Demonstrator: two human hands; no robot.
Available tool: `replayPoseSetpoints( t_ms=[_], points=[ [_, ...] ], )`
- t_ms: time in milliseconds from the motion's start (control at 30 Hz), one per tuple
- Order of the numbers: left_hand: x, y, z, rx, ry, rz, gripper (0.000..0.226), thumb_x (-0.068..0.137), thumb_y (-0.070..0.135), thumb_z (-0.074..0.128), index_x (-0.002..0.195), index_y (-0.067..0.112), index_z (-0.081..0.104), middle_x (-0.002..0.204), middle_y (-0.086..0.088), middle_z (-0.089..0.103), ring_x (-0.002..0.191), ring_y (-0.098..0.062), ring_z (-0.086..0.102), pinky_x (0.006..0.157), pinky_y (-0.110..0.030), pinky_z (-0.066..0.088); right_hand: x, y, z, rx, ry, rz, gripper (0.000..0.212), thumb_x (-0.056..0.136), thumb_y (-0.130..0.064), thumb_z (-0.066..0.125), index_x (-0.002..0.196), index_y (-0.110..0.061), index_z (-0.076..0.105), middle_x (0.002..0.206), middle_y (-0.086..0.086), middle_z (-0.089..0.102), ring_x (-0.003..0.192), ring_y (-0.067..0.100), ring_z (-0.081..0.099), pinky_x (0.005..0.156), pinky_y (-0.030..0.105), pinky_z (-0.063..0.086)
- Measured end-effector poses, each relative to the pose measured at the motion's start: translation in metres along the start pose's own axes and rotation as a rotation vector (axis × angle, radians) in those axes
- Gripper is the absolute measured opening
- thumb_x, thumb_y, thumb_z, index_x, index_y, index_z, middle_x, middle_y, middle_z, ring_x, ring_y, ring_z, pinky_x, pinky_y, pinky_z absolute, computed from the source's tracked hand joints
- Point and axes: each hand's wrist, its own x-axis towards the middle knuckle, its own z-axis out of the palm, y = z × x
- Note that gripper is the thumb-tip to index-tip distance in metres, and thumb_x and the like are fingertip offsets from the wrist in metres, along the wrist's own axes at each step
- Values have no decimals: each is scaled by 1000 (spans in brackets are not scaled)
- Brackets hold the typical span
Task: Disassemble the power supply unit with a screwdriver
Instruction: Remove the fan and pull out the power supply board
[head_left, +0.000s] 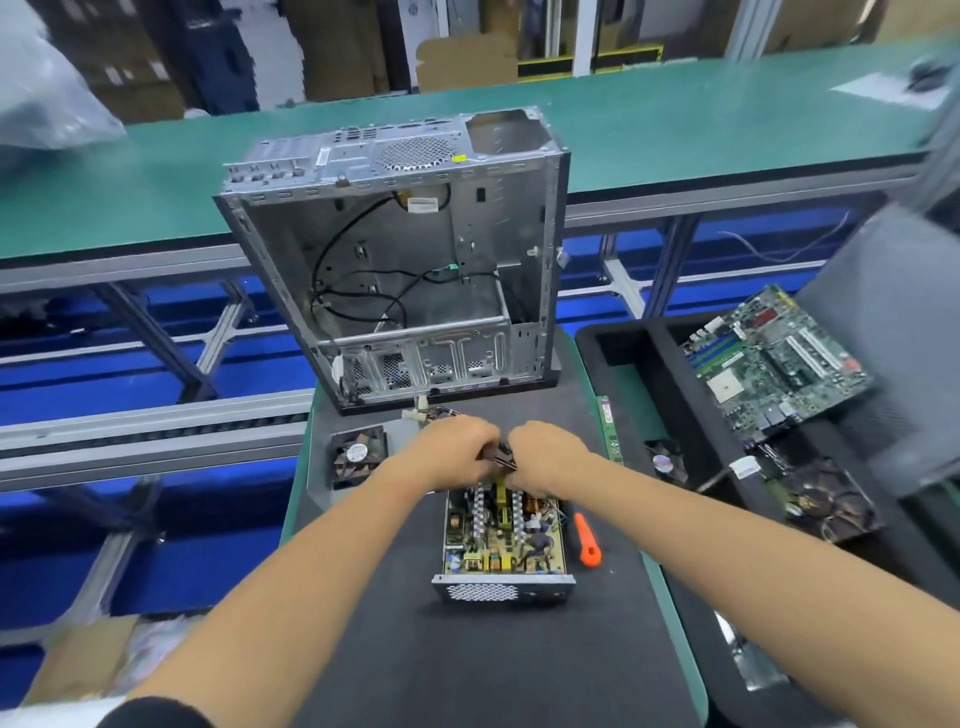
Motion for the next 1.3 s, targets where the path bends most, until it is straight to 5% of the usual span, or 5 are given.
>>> replayPoseSetpoints(
  t_ms=[267, 667, 933, 1067, 1300],
  points=[
    [1, 3, -1, 32, -38, -93, 16, 83, 33, 66, 85, 17, 65, 84, -2, 67, 79, -22, 61, 67, -33, 47, -4, 6, -3, 3, 129, 78, 24, 82, -10, 59, 66, -12, 41, 68, 3, 49, 66, 27, 53, 59, 31, 44],
    [-10, 15, 1, 469, -123, 46, 22, 92, 16, 48, 103, 16, 67, 96, -7, 69, 86, -29, 65, 67, -37, 50, -16, 11, -7, 62, 56, 113, 7, 85, -13, 54, 80, -9, 52, 76, 5, 55, 64, 23, 53, 53, 28, 41],
    [-15, 5, -2, 261, -137, -78, 33, 99, 32, 42, 85, 8, 60, 92, -17, 65, 87, -35, 61, 64, -33, 37, -30, -32, 36, 97, 188, 100, 48, 90, -44, 55, 120, -11, 38, 104, 8, 63, 94, 30, 64, 61, 32, 38],
    [-14, 3, -5, 177, -135, -69, 37, 98, 31, 45, 67, 11, 52, 75, -12, 60, 75, -30, 56, 61, -32, 35, -23, -40, 52, -9, 161, 57, 58, 90, -58, 48, 122, -9, 50, 116, 7, 62, 104, 30, 63, 72, 36, 46],
    [-9, -3, -12, 39, -130, -108, 39, 83, 15, 53, 45, 13, 43, 49, -7, 45, 54, -27, 40, 55, -33, 40, -10, -51, 62, 100, 182, 122, 56, 85, -49, 60, 115, -9, 33, 98, 5, 60, 92, 30, 67, 56, 30, 37]
  ],
)
